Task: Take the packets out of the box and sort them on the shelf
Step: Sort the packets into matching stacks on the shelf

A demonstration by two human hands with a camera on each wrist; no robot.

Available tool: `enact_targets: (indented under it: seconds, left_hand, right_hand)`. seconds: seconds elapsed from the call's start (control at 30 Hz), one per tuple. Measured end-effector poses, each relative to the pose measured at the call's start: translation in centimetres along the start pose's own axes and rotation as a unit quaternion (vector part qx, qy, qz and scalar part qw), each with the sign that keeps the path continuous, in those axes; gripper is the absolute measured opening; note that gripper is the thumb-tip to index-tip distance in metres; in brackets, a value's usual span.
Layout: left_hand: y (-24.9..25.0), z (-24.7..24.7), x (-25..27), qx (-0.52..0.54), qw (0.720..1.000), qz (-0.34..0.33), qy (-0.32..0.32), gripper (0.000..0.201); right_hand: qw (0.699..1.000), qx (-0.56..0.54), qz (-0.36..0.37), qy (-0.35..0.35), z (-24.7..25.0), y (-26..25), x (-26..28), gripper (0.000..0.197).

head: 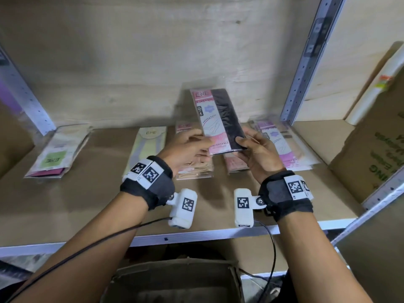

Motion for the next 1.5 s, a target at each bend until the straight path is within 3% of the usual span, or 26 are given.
enact_targets:
  seconds: [0.07,0.17,0.23,0.37,0.53,0.83,1.23,1.5]
  left_hand:
    - [0.6,-1.7,-0.9,-0.033,0.999,-0.01,0.0,0.032]
    - [0.8,-3.9,-2.5,-0.086,0.996,-0.007,-0.001,0.038]
    - [0.3,-5.0,-3.4,-0.127,0.992,0.006,0.004,0.043]
    - [-0.8,-6.5,-4.7,-0.204,0.978,0.026,0.02,0.048]
    - [-1.6,-6.8,-5.2,-0.279,0.958,0.035,0.062,0.056]
    - [-1.6,-7.1,-4.8,-0.296,0.952,0.047,0.057,0.056]
    - [-1.6,-7.3,-4.8,-0.32,0.944,0.058,0.057,0.053]
    - [-1.7,-7.4,-4.6,-0.355,0.932,0.058,0.056,0.061]
  right_hand:
    - [0.999,0.033,0.024,0.023,1.1,-0.6,-0.7,0.034]
    - [0.988,0.124,0.059,0.067,2.9,-1.1,-1.8,0.029]
    - [0.971,0.211,0.071,0.086,3.9,-1.3,-2.6,0.028]
    - [0.93,0.354,0.06,0.084,5.0,-1.1,-3.6,0.05]
    - [0.886,0.451,0.059,0.092,5.5,-1.3,-3.7,0.061]
    - [0.854,0.507,0.074,0.091,4.9,-1.8,-3.2,0.045]
    - [0.861,0.498,0.057,0.09,5.4,-1.6,-3.0,0.046]
    - [0.86,0.5,0.035,0.097,5.5,-1.5,-2.9,0.04]
Point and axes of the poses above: each hand's wrist, its own x-axis away from the middle knuckle, its own z-axis out of the back of the hand, y = z × x, the point moved 7 cm from there along -x, towards the middle knuckle, and after that the axes turned 9 degrees about y, right-handed, at the moved point
